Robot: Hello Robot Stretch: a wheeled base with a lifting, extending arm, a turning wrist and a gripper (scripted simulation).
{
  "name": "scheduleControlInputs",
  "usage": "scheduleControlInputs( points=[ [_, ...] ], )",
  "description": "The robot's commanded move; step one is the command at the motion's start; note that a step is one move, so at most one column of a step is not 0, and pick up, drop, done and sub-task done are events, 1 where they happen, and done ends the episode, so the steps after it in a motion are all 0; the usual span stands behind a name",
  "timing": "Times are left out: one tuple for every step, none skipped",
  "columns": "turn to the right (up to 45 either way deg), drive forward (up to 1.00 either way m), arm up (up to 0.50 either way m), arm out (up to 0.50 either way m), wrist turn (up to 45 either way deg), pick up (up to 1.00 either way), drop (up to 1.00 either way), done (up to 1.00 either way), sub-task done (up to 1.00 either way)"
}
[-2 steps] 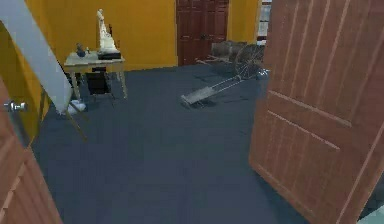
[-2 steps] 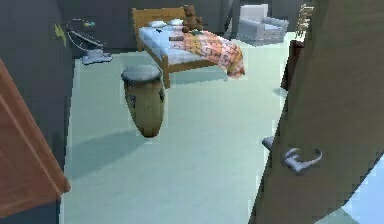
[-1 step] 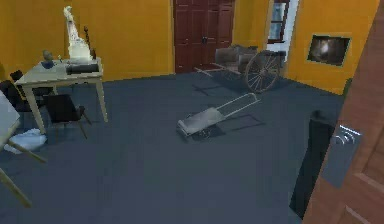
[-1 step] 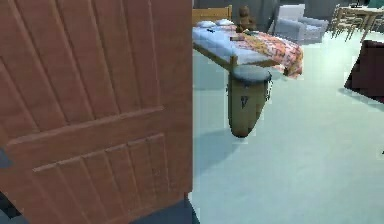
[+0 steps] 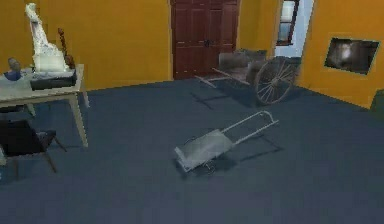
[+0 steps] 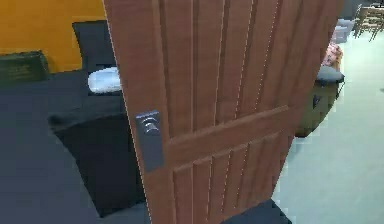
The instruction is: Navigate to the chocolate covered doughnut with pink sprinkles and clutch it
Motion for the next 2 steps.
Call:
scheduleControlInputs(
  points=[
    [18.0, 0.0, 0.0, 0.0, 0.0, 0.0, 0.0, 0.0, 0.0],
    [0.0, 0.2, 0.0, 0.0, 0.0, 0.0, 0.0, 0.0, 0.0]
  ],
)
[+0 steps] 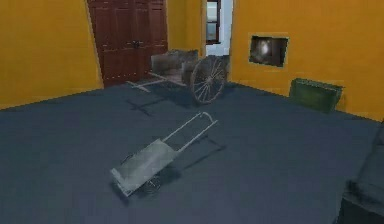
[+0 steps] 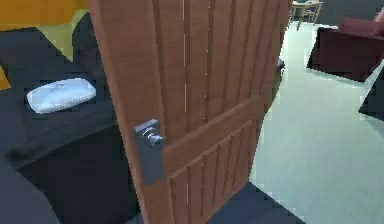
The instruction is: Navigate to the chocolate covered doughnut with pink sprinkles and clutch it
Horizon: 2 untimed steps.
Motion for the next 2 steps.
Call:
scheduleControlInputs(
  points=[
    [6.0, 0.0, 0.0, 0.0, 0.0, 0.0, 0.0, 0.0, 0.0],
    [0.0, 0.9, 0.0, 0.0, 0.0, 0.0, 0.0, 0.0, 0.0]
  ],
)
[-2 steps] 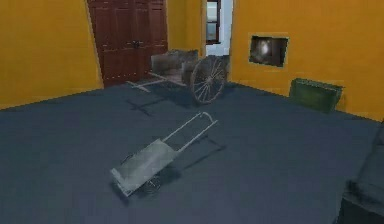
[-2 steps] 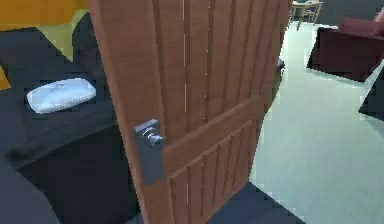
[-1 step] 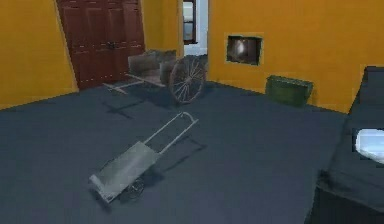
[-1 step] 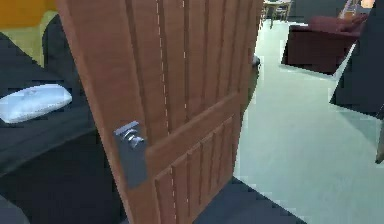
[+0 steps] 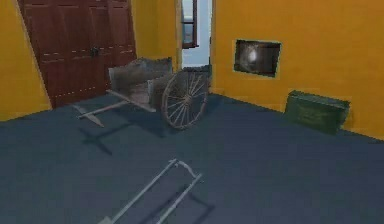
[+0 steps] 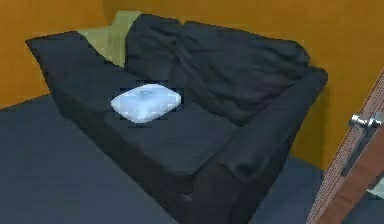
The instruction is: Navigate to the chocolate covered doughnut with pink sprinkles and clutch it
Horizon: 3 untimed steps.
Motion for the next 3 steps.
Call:
scheduleControlInputs(
  points=[
    [39.0, 0.0, 0.0, 0.0, 0.0, 0.0, 0.0, 0.0, 0.0],
    [0.0, 1.0, 0.0, 0.0, 0.0, 0.0, 0.0, 0.0, 0.0],
    [27.0, 0.0, 0.0, 0.0, 0.0, 0.0, 0.0, 0.0, 0.0]
  ],
)
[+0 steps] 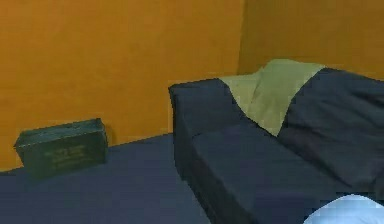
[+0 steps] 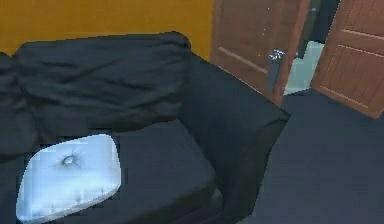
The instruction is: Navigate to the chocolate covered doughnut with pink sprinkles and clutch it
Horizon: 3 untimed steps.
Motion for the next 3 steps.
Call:
scheduleControlInputs(
  points=[
    [0.0, 0.05, 0.0, 0.0, 0.0, 0.0, 0.0, 0.0, 0.0],
    [-18.0, 0.0, 0.0, 0.0, 0.0, 0.0, 0.0, 0.0, 0.0],
    [0.0, 0.15, 0.0, 0.0, 0.0, 0.0, 0.0, 0.0, 0.0]
  ],
)
